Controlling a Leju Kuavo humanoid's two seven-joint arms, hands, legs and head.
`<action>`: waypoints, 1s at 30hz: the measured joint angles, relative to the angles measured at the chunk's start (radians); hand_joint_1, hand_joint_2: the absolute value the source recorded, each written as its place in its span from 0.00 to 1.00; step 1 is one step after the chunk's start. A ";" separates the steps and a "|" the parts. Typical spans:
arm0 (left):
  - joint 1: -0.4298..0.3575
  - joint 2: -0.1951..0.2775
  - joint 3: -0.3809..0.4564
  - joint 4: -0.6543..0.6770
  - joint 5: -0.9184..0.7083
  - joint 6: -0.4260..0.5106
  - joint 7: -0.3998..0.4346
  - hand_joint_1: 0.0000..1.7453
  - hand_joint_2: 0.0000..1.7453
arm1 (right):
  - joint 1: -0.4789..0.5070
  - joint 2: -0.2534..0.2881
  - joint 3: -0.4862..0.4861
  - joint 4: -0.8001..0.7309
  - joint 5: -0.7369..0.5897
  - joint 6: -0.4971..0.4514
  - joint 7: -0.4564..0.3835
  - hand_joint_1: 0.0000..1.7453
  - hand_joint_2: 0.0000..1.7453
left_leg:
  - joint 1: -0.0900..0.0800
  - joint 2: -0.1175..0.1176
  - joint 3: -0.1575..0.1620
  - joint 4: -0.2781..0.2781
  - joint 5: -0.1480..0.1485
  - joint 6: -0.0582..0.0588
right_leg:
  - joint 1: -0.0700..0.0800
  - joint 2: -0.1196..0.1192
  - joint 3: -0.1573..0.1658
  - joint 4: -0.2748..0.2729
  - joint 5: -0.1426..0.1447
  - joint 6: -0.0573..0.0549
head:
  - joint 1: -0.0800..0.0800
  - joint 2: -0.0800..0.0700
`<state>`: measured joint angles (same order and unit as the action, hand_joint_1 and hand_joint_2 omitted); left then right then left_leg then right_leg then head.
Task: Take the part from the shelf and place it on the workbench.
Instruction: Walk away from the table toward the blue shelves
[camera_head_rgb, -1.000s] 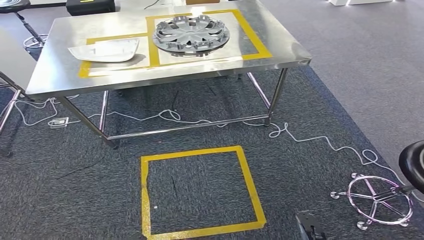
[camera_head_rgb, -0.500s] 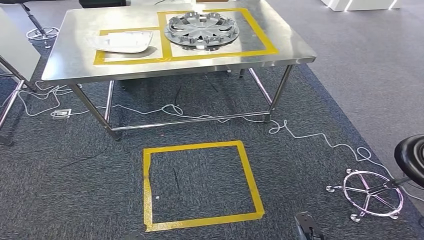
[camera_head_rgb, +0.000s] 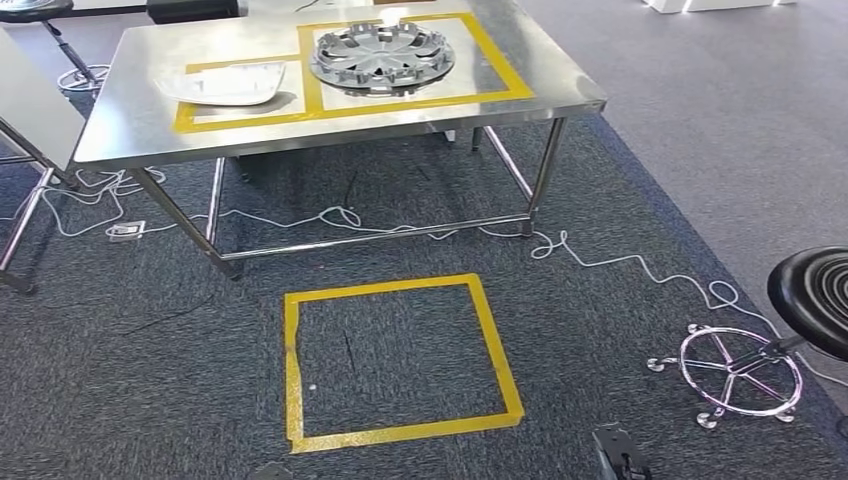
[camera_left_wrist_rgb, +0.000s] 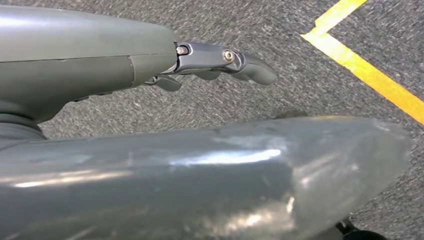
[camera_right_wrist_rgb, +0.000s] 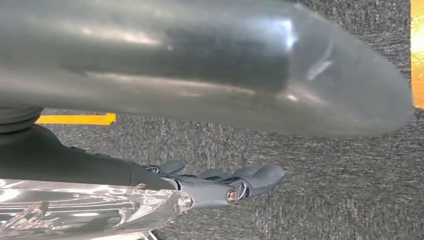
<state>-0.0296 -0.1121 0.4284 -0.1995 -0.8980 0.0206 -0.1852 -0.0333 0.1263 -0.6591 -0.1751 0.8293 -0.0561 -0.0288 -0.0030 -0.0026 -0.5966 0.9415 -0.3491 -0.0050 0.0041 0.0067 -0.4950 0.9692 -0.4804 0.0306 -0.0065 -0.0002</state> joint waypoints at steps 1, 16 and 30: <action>0.000 0.000 0.000 0.000 0.000 0.000 -0.001 0.00 0.00 | 0.000 0.000 -0.001 0.000 0.000 0.000 0.000 0.00 0.00 | 0.001 0.000 -0.002 -0.001 0.001 -0.005 | 0.000 0.000 -0.003 0.001 0.001 0.000 | 0.000 0.000; 0.000 0.000 0.005 0.000 -0.001 0.004 -0.004 0.00 0.00 | -0.001 0.000 -0.007 0.000 0.010 0.002 -0.009 0.00 0.00 | -0.001 0.000 -0.016 0.000 0.006 -0.010 | -0.003 0.000 -0.016 0.003 0.009 0.005 | 0.001 0.000; -0.002 -0.003 0.007 0.000 -0.010 -0.001 -0.006 0.00 0.00 | 0.001 -0.001 -0.006 0.000 0.026 0.057 -0.038 0.00 0.00 | 0.028 -0.010 -0.016 -0.054 0.049 -0.005 | -0.033 -0.001 -0.106 0.229 -0.121 0.067 | 0.005 0.000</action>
<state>-0.0314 -0.1149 0.4355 -0.1993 -0.9077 0.0193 -0.1907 -0.0323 0.1251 -0.6656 -0.1747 0.8556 0.0012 -0.0671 0.0248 -0.0122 -0.6126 0.8879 -0.2997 -0.0102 -0.0286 0.0056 -0.6015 1.1979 -0.6018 0.0980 -0.0012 -0.0001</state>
